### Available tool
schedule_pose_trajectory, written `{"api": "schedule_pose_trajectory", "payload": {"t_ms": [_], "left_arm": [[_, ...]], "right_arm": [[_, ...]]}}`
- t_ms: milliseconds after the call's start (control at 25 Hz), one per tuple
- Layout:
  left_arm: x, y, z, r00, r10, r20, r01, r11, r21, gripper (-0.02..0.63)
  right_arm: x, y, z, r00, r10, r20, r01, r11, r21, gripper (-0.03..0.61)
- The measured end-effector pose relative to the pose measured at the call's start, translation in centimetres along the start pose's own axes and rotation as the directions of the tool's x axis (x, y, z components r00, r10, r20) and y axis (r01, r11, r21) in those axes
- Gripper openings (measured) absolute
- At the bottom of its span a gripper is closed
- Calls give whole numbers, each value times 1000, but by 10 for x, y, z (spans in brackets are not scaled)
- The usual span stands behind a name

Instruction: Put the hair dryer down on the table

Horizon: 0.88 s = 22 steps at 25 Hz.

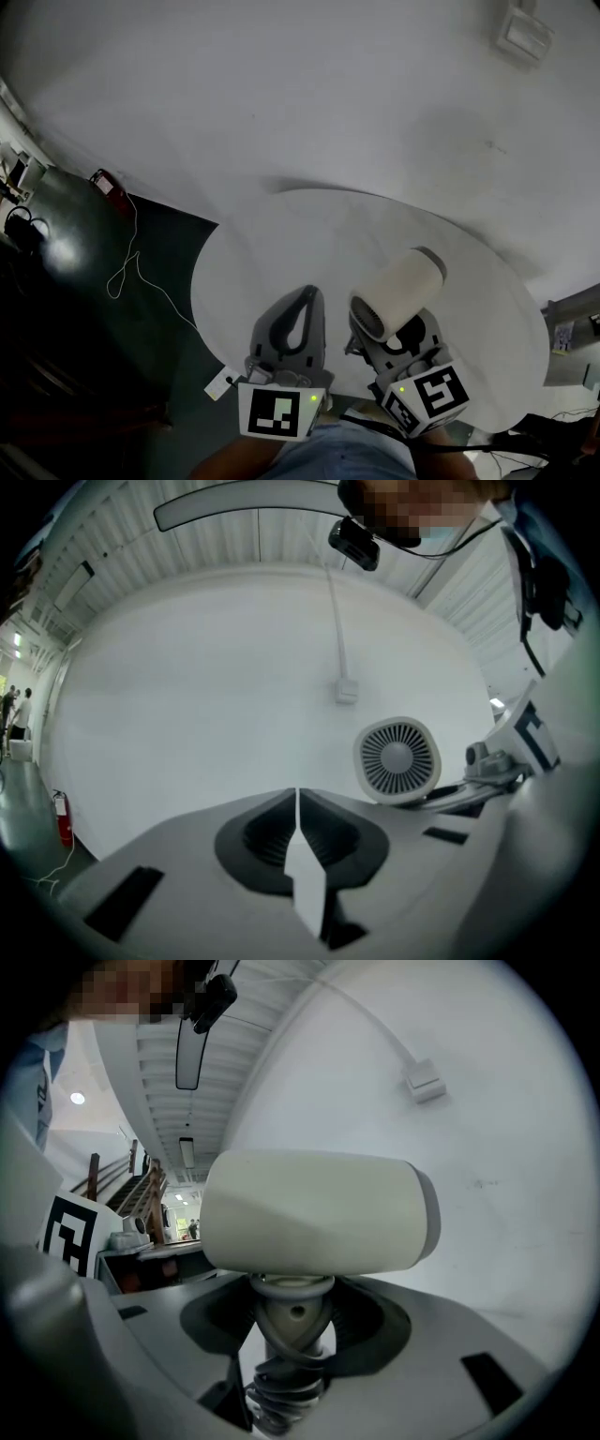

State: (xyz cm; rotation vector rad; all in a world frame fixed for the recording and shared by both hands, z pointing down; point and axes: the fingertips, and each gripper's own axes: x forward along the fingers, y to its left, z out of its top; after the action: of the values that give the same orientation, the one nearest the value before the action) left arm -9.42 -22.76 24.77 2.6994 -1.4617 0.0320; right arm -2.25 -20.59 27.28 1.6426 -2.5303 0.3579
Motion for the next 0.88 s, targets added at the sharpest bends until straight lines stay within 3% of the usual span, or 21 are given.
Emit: {"api": "schedule_pose_trajectory", "payload": {"t_ms": [280, 520, 880], "left_arm": [[22, -4, -4, 998, -57, -32, 57, 998, -7, 17], [53, -6, -18, 997, -67, -42, 66, 998, -20, 17], [81, 0, -52, 991, -54, -120, 46, 997, -67, 17]], "right_arm": [[13, -16, 1, 999, -39, -21, 39, 999, 7, 222], [28, -45, -12, 997, -47, -61, 47, 999, -5, 222], [52, -77, -46, 988, -54, -142, 57, 998, 14, 222]]}}
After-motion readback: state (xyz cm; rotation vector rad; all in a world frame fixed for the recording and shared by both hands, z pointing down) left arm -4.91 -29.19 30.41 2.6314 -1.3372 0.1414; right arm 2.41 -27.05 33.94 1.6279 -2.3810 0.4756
